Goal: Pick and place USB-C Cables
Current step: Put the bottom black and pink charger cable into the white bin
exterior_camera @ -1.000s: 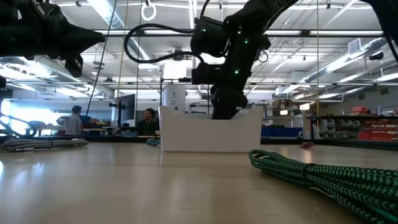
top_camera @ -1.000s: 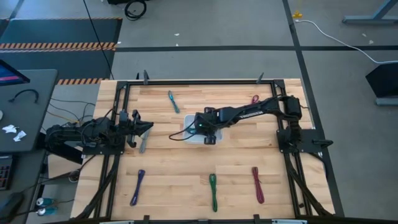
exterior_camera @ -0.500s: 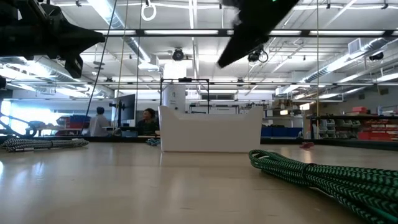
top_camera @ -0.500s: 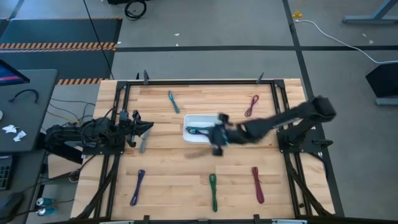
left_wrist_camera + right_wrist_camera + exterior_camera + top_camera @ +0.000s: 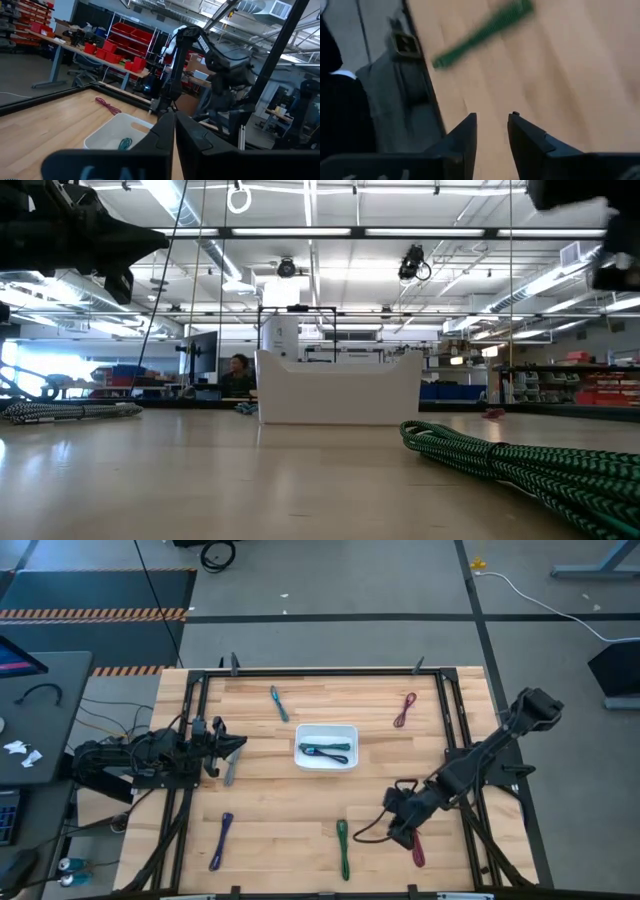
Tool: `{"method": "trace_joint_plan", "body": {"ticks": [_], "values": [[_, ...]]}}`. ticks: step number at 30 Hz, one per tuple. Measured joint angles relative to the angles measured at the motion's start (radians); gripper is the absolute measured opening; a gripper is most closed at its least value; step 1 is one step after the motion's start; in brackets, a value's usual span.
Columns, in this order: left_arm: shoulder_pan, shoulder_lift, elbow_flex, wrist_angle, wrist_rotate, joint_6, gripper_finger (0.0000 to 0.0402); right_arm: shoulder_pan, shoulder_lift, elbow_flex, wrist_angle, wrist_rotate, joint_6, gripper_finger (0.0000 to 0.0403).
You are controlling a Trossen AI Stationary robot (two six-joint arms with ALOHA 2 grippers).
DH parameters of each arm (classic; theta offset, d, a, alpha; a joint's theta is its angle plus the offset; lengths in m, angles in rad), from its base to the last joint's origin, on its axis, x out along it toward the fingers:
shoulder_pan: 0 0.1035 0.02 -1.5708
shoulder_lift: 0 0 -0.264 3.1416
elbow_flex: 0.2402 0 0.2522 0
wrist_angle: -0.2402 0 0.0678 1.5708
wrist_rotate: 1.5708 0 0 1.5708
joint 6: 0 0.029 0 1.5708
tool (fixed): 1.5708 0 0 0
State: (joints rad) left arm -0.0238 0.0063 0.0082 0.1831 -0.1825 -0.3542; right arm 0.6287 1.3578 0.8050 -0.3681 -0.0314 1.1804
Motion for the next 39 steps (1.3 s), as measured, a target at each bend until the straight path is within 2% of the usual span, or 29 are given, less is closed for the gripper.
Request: {"method": "trace_joint_plan", "body": {"ticks": [4, 11, 16, 20, 25, 30, 34, 39], "values": [[0.0, 0.0, 0.0, 0.0, 0.0, 0.0, 0.0014, 0.044, 0.014, -0.044, -0.03, -0.093, 0.198, 0.0144], [0.0, 0.0, 0.0, 0.0, 0.0, 0.001, 0.0022, 0.124, 0.032, -0.111, -0.056, -0.127, 0.444, 0.0228], [0.0, 0.0, 0.0, 0.0, 0.0, 0.009, 0.0021, 0.153, 0.032, -0.122, -0.085, -0.097, 0.594, 0.0275], [0.0, 0.0, 0.0, 0.0, 0.0, 0.011, 0.0015, 0.164, 0.032, -0.145, -0.116, -0.009, 0.725, 0.0284], [0.0, 0.0, 0.0, -0.001, 0.0, 0.011, 0.0012, 0.164, 0.092, -0.158, -0.114, 0.001, 0.778, 0.0273], [0.0, 0.0, 0.0, -0.001, 0.0, 0.01, 0.0019, 0.164, 0.186, -0.141, -0.065, 0.003, 0.721, 0.0245], [0.0, 0.0, 0.0, -0.001, 0.0, 0.01, 0.0022, 0.163, 0.24, -0.083, -0.134, 0.009, 0.679, 0.0201], [0.0, 0.0, 0.0, 0.0, 0.0, 0.01, 0.0015, 0.163, 0.272, -0.048, -0.208, 0.012, 0.601, 0.0113]]}}
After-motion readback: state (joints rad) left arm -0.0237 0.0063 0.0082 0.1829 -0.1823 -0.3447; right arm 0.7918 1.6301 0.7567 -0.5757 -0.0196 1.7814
